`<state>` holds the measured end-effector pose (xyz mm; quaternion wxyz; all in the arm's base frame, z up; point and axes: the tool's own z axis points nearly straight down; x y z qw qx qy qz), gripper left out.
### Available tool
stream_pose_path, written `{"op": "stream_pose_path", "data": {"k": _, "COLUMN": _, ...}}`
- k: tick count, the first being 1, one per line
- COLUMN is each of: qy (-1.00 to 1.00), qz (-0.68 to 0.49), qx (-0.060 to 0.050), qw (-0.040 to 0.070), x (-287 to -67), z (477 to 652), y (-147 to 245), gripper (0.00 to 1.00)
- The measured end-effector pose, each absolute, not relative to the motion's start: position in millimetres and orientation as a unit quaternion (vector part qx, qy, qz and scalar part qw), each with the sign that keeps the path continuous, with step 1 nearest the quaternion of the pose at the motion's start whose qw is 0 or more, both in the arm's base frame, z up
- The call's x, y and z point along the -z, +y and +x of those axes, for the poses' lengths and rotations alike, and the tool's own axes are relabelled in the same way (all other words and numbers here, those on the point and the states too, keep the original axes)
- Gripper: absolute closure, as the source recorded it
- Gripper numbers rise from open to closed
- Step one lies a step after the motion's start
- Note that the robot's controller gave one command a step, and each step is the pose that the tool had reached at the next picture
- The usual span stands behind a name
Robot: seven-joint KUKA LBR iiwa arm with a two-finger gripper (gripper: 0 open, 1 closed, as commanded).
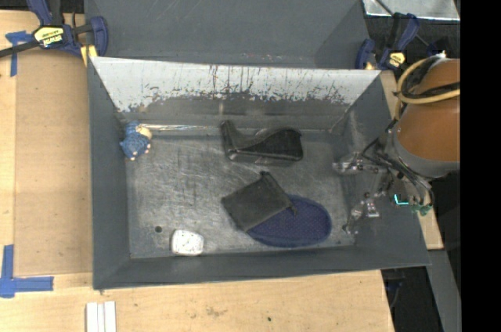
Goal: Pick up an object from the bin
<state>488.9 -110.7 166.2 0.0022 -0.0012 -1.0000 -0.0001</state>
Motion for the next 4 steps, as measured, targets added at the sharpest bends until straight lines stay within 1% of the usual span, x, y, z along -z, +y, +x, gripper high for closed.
{"op": "stream_pose_path", "data": {"k": 1, "qy": -0.998, "qz": 0.070, "qx": 0.001, "qw": 0.001, "x": -109.8, "z": 504.7, "y": -38.9, "gripper": 0.00}}
{"op": "stream_pose_path", "data": {"k": 2, "qy": -0.999, "qz": 0.036, "qx": 0.005, "qw": 0.008, "x": -75.0, "z": 551.8, "y": -80.0, "gripper": 0.00}}
{"op": "stream_pose_path", "data": {"k": 3, "qy": -0.997, "qz": 0.080, "qx": 0.001, "qw": 0.014, "x": -75.8, "z": 561.9, "y": -80.9, "gripper": 0.00}}
{"op": "stream_pose_path", "data": {"k": 4, "qy": -0.997, "qz": 0.081, "qx": 0.000, "qw": 0.000, "x": -78.0, "z": 568.5, "y": -79.4, "gripper": 1.00}}
